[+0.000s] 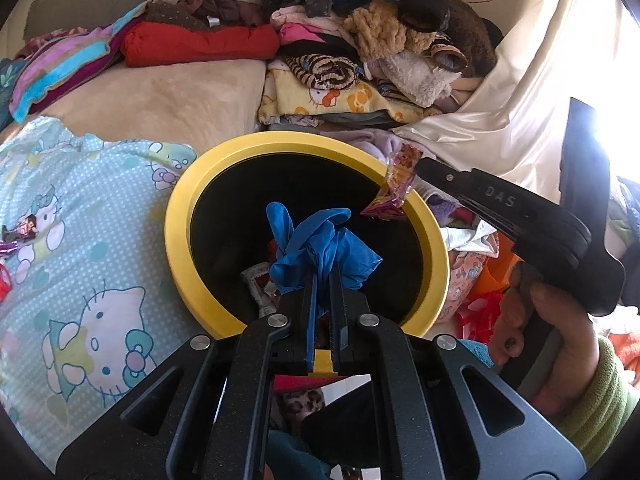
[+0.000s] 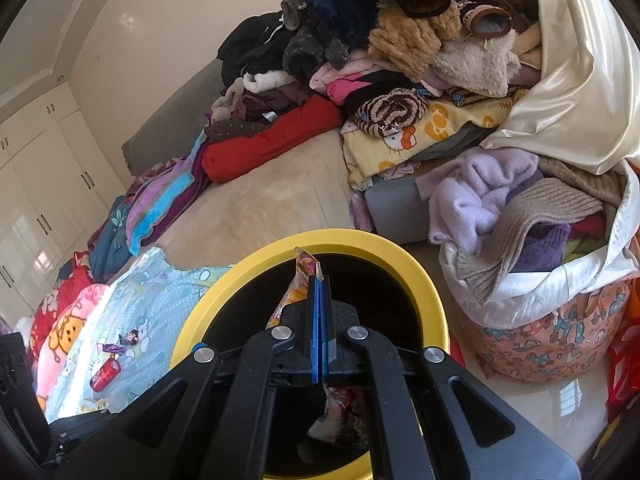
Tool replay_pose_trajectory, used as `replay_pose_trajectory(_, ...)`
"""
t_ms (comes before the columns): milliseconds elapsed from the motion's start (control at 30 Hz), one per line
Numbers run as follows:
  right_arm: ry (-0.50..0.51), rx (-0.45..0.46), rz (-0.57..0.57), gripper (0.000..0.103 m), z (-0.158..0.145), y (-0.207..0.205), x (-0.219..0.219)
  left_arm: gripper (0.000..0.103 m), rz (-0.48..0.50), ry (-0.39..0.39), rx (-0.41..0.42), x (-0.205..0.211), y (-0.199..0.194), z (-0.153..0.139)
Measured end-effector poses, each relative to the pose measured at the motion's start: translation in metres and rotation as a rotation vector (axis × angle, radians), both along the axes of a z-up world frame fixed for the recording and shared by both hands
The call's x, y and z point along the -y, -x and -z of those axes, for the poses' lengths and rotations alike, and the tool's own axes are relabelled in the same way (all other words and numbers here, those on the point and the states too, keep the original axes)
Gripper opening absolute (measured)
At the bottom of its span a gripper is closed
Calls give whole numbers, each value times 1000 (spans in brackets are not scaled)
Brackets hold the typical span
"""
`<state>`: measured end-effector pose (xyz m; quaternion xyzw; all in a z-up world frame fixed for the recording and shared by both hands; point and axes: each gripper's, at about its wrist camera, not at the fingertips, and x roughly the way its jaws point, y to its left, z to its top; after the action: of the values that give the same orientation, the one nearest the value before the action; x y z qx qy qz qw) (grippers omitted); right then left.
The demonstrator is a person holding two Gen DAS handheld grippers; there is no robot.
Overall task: Collect trash
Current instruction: 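Open both tools to drop the blue bag and wrapper into the bin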
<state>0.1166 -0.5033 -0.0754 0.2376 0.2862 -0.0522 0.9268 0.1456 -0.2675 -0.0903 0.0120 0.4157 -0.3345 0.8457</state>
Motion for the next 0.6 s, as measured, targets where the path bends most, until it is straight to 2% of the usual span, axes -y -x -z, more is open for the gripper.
replay_pose_trajectory(100,-16,-10,4,2,3,-1,3,6,-5,2,-4,1,-3,3)
replay_pose_trajectory(133,-19,-12,7,2,4,-1,4,19,-10,1,-4,1,-4,3)
replay_pose_trajectory(167,-21,-14,8,8,4,-1,5,36,-17,3,-4,0,-5,4)
replay_pose_trajectory(200,-21,-15,11,21,5,-1,5,41,-30,9,-5,-2,-6,4)
replay_pose_trajectory(267,-22,-6,18,36,4,0,6,49,-41,15,1,-5,-5,3)
replay_pose_trajectory(300,-22,-3,18,37,4,1,5,52,-49,13,12,-7,-4,1)
replay_pose_trajectory(367,-14,-3,15,38,3,0,3,68,-63,13,27,-10,-2,-2)
replay_pose_trajectory(400,-12,-2,11,42,2,1,2,71,-71,21,32,-13,-1,-5)
replay_pose_trajectory(467,-8,0,8,47,1,1,-1,87,-92,32,41,-18,0,-9)
replay_pose_trajectory(533,0,9,-5,52,-2,1,-5,92,-125,28,60,-24,2,-14)
replay_pose_trajectory(600,12,27,-22,60,-6,2,-10,92,-145,28,70,-30,2,-18)
